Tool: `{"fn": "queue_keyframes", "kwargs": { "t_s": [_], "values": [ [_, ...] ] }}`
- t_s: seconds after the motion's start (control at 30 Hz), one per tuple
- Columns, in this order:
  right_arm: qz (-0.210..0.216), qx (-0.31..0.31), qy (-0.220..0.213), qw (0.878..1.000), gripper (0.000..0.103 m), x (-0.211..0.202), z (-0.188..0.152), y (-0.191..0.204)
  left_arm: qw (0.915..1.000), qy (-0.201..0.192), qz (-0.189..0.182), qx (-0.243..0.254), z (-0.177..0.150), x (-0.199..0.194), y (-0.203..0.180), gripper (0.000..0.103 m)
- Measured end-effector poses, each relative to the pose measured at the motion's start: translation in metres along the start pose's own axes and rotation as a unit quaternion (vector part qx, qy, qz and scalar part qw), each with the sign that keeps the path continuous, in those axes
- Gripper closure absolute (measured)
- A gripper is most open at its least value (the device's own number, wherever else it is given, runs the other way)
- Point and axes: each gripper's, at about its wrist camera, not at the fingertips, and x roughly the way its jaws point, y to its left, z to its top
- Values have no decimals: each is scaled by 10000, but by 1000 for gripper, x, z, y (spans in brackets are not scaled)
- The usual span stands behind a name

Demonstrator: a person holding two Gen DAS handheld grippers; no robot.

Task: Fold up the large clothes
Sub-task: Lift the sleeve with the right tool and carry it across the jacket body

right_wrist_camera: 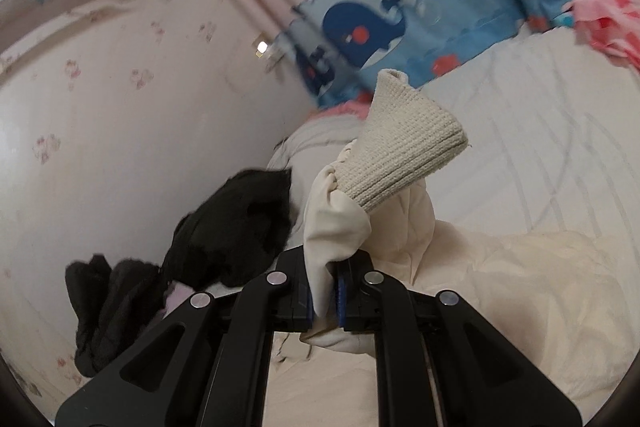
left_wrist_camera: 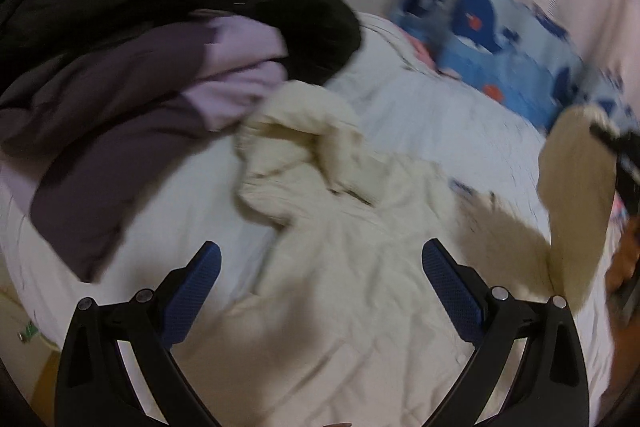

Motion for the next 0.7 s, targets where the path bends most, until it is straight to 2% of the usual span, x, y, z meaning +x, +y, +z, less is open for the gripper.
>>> {"fn": "queue_keyframes", "kwargs": {
  "t_s": [0.2, 0.5, 0.7],
  "values": [
    [39, 68, 307, 9995, 95, 49, -36, 16, 9993, 7, 82, -358, 5, -1, 27, 6],
    [-100, -83, 806, 9967, 95, 108, -102, 24, 9996, 104, -54, -240, 2, 0, 21, 6],
    [-115, -629, 1326, 9891, 94, 139, -158, 38, 9992, 179, -158, -315, 3, 2, 22, 6]
  ]
}}
